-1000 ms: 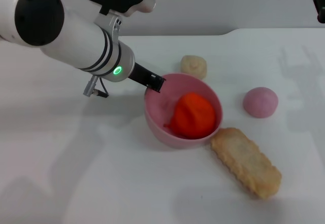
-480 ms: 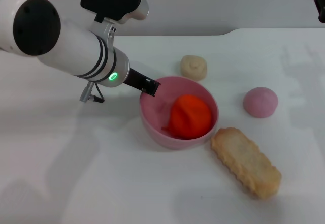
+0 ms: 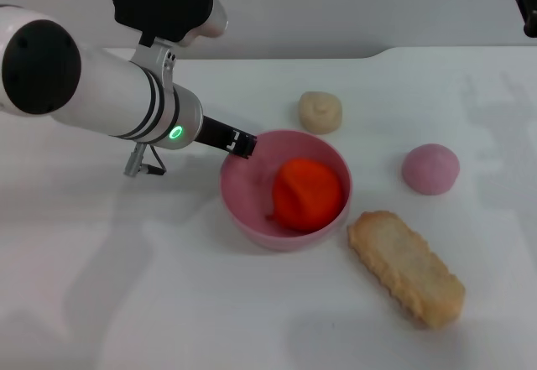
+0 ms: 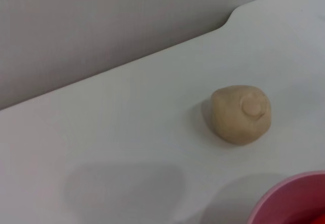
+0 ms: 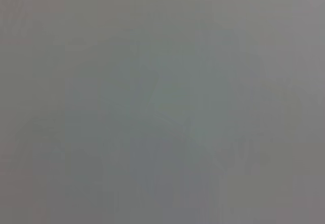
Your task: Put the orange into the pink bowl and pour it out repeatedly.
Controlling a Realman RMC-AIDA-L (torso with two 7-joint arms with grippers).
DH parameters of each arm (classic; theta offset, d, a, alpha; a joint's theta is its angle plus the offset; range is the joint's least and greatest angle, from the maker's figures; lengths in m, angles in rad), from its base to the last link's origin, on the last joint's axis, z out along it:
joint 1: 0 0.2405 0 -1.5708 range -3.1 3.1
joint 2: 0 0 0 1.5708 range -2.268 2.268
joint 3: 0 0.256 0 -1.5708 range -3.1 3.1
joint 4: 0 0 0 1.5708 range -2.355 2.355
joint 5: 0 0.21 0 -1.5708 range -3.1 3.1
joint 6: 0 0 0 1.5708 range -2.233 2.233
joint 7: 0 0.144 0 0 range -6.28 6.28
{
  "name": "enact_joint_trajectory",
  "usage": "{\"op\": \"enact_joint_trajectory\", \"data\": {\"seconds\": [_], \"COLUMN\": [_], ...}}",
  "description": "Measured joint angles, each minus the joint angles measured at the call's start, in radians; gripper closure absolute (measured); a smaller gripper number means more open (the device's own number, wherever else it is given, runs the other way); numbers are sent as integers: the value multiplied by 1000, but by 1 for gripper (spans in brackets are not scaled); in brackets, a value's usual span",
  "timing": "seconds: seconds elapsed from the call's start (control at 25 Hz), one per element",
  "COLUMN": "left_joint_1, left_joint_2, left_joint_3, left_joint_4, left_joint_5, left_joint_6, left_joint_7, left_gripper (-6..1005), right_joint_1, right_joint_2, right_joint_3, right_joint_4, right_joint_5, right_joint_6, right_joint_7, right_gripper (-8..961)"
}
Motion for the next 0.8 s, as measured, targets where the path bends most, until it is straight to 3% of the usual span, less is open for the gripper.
{"op": "enact_joint_trajectory", "data": {"seconds": [0.16,0.32,0.44,0.52,0.56,0.6,0.64,0.72,0.8], "left_joint_1": [5,26,68,68,103,187,235,235,303], "left_joint_2": [3,5,6,6,4,4,4,4,3], "left_joint_3": [-2,-11,-20,-20,-20,4,22,22,31], "left_joint_4": [3,25,88,88,121,162,172,172,123], "left_joint_5": [8,46,148,148,201,286,311,311,323], "left_joint_6": [30,128,249,249,333,572,713,713,989], "left_joint_7": [0,1,2,2,2,2,2,2,-3], "left_gripper": [855,656,527,448,409,369,321,225,176], "right_joint_1": [0,2,2,-1,-2,-1,0,2,3], "right_joint_2": [0,-1,-2,-1,1,2,3,3,3], "right_joint_3": [-4,-6,-7,-8,-8,-10,-11,-14,-16], "right_joint_4": [-1,-3,-14,-16,-11,-3,5,17,29], "right_joint_5": [0,-2,-6,-4,-3,-2,-2,-2,-2], "right_joint_6": [-4,0,12,6,-6,-20,-31,-36,-37], "right_joint_7": [1,27,56,60,63,69,77,102,126], "right_gripper": [324,321,319,258,227,196,166,134,132]}}
